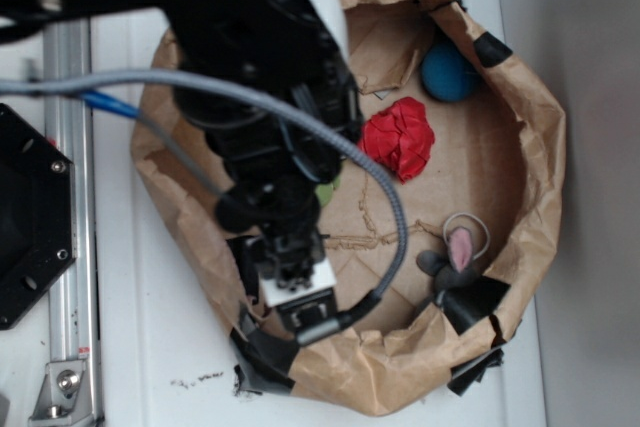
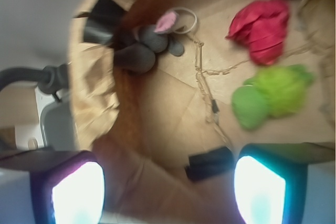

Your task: Grab the gray animal.

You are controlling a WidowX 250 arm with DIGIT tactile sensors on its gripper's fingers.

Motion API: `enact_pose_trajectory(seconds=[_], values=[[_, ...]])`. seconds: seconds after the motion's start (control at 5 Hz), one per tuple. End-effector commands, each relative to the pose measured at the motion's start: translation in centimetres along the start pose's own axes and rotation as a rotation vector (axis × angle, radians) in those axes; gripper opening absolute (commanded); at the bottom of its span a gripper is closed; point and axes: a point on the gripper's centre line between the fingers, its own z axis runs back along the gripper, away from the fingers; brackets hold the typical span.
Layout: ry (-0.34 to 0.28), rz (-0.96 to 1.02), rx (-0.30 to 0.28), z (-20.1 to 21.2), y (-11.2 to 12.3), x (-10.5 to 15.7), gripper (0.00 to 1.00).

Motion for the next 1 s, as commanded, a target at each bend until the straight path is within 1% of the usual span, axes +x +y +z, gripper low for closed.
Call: enact_pose_trajectory(seconds=[0.0, 0.4, 0.6, 0.8], values=[[-0.090, 0.067, -0.003, -3.2, 0.1, 4.1, 1.00], [-0.081, 0.099, 0.017, -5.7, -0.7, 6.5, 1.00], [-0.053, 0.053, 0.041, -7.3, -2.0, 6.7, 1.00], [-0.072, -0.020, 0.039, -8.3, -3.6, 7.3, 1.00]])
